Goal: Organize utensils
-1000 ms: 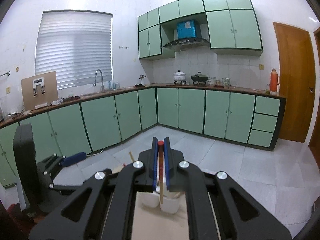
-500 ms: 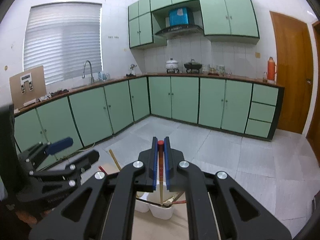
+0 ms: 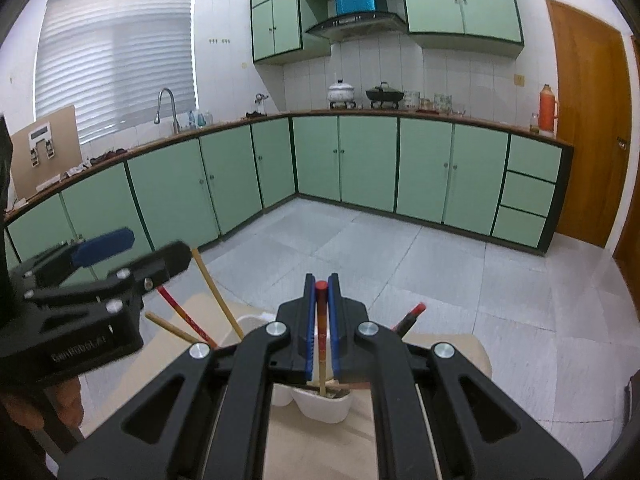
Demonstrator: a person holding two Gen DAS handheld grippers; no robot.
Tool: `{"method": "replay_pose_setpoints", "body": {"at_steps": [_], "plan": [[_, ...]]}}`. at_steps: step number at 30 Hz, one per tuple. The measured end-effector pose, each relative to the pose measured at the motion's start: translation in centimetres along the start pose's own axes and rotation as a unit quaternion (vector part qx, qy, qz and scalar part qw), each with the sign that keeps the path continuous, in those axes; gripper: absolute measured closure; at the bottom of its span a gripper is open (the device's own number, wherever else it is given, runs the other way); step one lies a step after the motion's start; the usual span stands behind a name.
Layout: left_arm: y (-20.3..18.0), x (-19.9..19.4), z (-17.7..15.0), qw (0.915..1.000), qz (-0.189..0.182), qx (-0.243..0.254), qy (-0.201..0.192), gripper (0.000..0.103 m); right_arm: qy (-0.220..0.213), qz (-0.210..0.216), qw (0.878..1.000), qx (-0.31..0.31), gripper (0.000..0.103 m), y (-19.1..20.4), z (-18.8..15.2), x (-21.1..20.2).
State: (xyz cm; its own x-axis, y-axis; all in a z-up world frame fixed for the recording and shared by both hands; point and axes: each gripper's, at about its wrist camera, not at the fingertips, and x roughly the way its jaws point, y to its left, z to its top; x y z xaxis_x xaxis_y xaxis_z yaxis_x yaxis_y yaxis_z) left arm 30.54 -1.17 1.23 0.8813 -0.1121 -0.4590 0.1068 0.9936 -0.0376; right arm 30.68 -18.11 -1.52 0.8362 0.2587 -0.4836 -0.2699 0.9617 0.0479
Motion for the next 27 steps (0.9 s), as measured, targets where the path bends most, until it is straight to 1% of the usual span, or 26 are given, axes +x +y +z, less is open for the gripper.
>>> {"method": "replay_pose_setpoints", "body": {"at_steps": [1,2,3,4,5,6,9,11,13,14,19,21,23,27], "plan": [[0.0,0.1,-0.1,1.0,0.0,-0.001,0.002,0.025,0.004,0.0,1.0,0.0,0.095,0.0,-0.2,0.1],[0.1,0.3,-0.1,1.0,0.001,0.0,0.003,0.025,0.008,-0.001,1.0,0.0,0.077,0.1,-0.6,0.3],[0.1,0.3,-0.2,1.0,0.002,0.0,0.005,0.025,0.013,-0.004,1.0,-0.002,0.064,0.1,-0.7,0.3],[0.2,0.2,-0.3,1.0,0.001,0.001,0.006,0.025,0.012,-0.009,1.0,-0.001,0.045,0.1,-0.8,0.2],[0.3,0.1,-0.3,1.0,0.001,0.002,0.006,0.025,0.0,-0.016,1.0,0.001,0.042,0.1,-1.1,-0.5],[0.4,-0.1,-0.3,1.0,0.002,0.002,0.006,0.025,-0.011,-0.021,1.0,0.003,0.042,0.1,-1.3,-1.2],[0.6,-1.1,-0.5,1.0,0.002,0.001,0.0,0.023,-0.026,-0.028,0.999,0.007,0.039,-0.2,-1.7,-2.9],[0.8,-1.9,-0.6,1.0,0.002,-0.001,-0.006,0.022,-0.03,-0.036,0.999,0.009,0.033,-0.4,-2.1,-4.1],[0.9,-3.1,-0.6,0.9999,0.001,-0.006,-0.014,0.021,-0.033,-0.045,0.998,0.01,0.03,-0.6,-2.5,-5.2],[1.0,-3.5,-0.8,0.9998,0.001,-0.007,-0.017,0.021,-0.033,-0.049,0.998,0.011,0.026,-0.6,-2.7,-5.6],[0.9,-6.6,-1.9,0.9994,0.0,-0.002,-0.033,0.016,-0.045,-0.071,0.996,0.004,0.014,-0.2,-4.2,-8.3],[0.9,-7.7,-2.5,0.9994,-0.003,-0.003,-0.035,0.013,-0.049,-0.077,0.996,-0.005,0.012,0.2,-4.8,-9.5],[0.9,-8.5,-3.1,0.9994,-0.007,-0.006,-0.035,0.011,-0.047,-0.084,0.995,-0.007,0.008,0.5,-5.4,-10.4],[0.5,-10.3,-4.6,0.9994,-0.014,-0.005,-0.032,0.009,-0.05,-0.084,0.995,0.015,0.006,0.2,-6.3,-12.5]]}}
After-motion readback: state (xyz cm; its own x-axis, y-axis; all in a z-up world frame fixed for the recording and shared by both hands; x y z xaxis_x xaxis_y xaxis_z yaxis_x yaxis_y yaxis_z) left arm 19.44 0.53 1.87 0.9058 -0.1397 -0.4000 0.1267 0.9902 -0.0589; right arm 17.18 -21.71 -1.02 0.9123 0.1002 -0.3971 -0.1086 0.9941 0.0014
